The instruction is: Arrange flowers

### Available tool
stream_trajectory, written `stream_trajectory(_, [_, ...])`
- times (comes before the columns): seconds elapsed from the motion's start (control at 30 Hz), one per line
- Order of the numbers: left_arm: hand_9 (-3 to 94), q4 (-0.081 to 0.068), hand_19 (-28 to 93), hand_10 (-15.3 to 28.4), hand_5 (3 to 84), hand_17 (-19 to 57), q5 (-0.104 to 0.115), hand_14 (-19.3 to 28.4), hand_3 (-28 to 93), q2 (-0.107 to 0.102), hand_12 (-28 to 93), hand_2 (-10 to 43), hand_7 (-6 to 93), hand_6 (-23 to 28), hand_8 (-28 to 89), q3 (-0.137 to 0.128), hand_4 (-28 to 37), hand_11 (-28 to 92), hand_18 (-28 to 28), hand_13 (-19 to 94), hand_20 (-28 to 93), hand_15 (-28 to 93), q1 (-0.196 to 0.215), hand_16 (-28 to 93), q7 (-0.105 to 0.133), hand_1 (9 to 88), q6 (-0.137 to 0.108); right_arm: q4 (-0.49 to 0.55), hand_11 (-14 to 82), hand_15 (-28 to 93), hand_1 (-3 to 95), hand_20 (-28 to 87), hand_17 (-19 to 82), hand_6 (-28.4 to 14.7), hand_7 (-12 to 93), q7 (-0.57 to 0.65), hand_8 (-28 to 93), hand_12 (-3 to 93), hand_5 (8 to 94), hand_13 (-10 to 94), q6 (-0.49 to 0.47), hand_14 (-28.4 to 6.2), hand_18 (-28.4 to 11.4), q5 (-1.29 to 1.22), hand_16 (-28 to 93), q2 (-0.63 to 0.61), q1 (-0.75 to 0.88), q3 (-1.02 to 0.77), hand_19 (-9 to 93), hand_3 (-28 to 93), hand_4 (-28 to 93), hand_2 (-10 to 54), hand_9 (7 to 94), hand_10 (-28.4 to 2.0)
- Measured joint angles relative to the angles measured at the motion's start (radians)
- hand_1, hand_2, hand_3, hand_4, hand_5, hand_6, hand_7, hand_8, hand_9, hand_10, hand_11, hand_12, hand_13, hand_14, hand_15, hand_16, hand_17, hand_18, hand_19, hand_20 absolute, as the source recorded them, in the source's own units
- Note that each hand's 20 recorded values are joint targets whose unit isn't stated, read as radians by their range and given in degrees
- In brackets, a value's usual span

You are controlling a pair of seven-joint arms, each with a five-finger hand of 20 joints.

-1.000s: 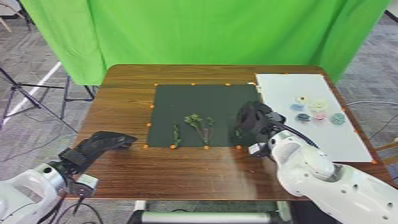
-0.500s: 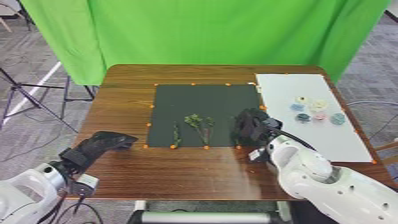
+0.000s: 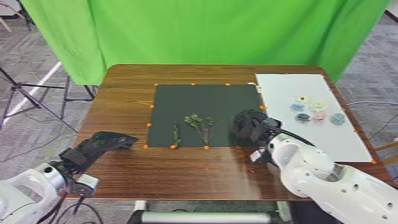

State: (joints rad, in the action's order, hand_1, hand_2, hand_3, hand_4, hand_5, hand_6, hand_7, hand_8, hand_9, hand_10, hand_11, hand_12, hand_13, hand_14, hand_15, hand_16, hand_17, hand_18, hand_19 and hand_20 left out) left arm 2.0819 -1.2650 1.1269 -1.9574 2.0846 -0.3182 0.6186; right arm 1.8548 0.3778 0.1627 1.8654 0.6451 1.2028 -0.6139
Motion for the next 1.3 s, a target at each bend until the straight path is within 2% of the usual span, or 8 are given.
stream_trajectory(0.03, [38.2, 0.000, 11, 16.6, 44.2, -1.1, 0.000, 18.9, 57, 0.000, 12, 1.3, 10.3, 5.5, -5, 0.000, -17.7, 13, 11.6, 28, 11, 12, 0.000, 0, 0.000, 26.1, 0.000, 0.002, 18.7, 67, 59.0, 57, 56, -0.5, 29, -0.002, 22, 34.0, 60.7, 80, -0.004, -3.2, -12.4, 0.000, 34, 0.000, 0.002, -0.003, 93, 57, -4, -9.5, 61.2, -14.3])
stream_trajectory(0.1, [38.2, 0.000, 11, 16.5, 44.2, -1.1, 0.001, 18.9, 57, 0.000, 12, 1.2, 10.4, 5.5, -5, 0.000, -17.7, 13, 11.6, 28, 11, 12, -0.001, 0, -0.001, 26.2, 0.002, 0.003, 19.0, 67, 59.0, 56, 55, -0.1, 29, -0.006, 22, 31.2, 60.4, 80, -0.007, -3.1, -12.4, 0.001, 34, -0.001, 0.004, -0.006, 93, 57, -4, -9.5, 60.6, -14.3])
stream_trajectory(0.27, [38.2, -0.001, 11, 16.6, 44.2, -1.1, 0.001, 18.8, 57, -0.001, 12, 1.3, 10.5, 5.5, -5, 0.001, -17.6, 13, 11.6, 28, 11, 12, -0.005, 0, -0.003, 26.2, 0.004, 0.005, 18.6, 67, 57.5, 56, 55, 0.6, 29, -0.032, 21, 29.0, 59.5, 79, -0.022, -2.9, -12.3, 0.026, 33, -0.005, 0.004, -0.006, 93, 59, -4, -9.5, 59.3, -13.7])
stream_trajectory(0.7, [38.3, -0.002, 11, 16.6, 44.3, -1.1, -0.002, 18.7, 57, -0.001, 12, 1.4, 10.7, 5.3, -5, 0.004, -17.5, 13, 11.5, 28, 11, 12, -0.008, 0, 0.000, 26.4, 0.005, 0.037, 17.9, 68, 52.1, 56, 53, 1.2, 29, -0.076, 19, 29.0, 57.5, 78, -0.027, -2.8, -12.8, 0.081, 33, -0.034, 0.005, -0.044, 93, 64, -7, -9.5, 56.6, -13.7])
stream_trajectory(1.03, [38.3, -0.004, 11, 16.6, 44.3, -1.1, -0.003, 18.8, 56, -0.001, 12, 1.5, 10.7, 5.3, -5, 0.007, -17.3, 13, 11.5, 28, 11, 12, -0.011, 0, 0.000, 26.5, 0.005, 0.140, 18.6, 69, 51.1, 57, 53, 1.4, 29, -0.104, 19, 29.6, 57.8, 78, -0.022, -3.2, -13.0, 0.076, 33, -0.083, 0.153, -0.324, 93, 64, -7, -9.5, 56.7, -13.7])
stream_trajectory(1.3, [38.3, -0.004, 10, 16.6, 44.3, -1.1, -0.003, 18.8, 57, -0.001, 12, 1.4, 10.7, 5.3, -5, 0.007, -17.4, 13, 11.5, 28, 11, 12, -0.013, 0, 0.000, 26.4, 0.006, 0.130, 18.4, 69, 50.9, 57, 54, 1.3, 29, -0.113, 19, 29.6, 57.7, 78, -0.030, -3.2, -13.2, 0.041, 33, -0.114, 0.159, -0.329, 93, 64, -7, -9.5, 56.0, -13.7])
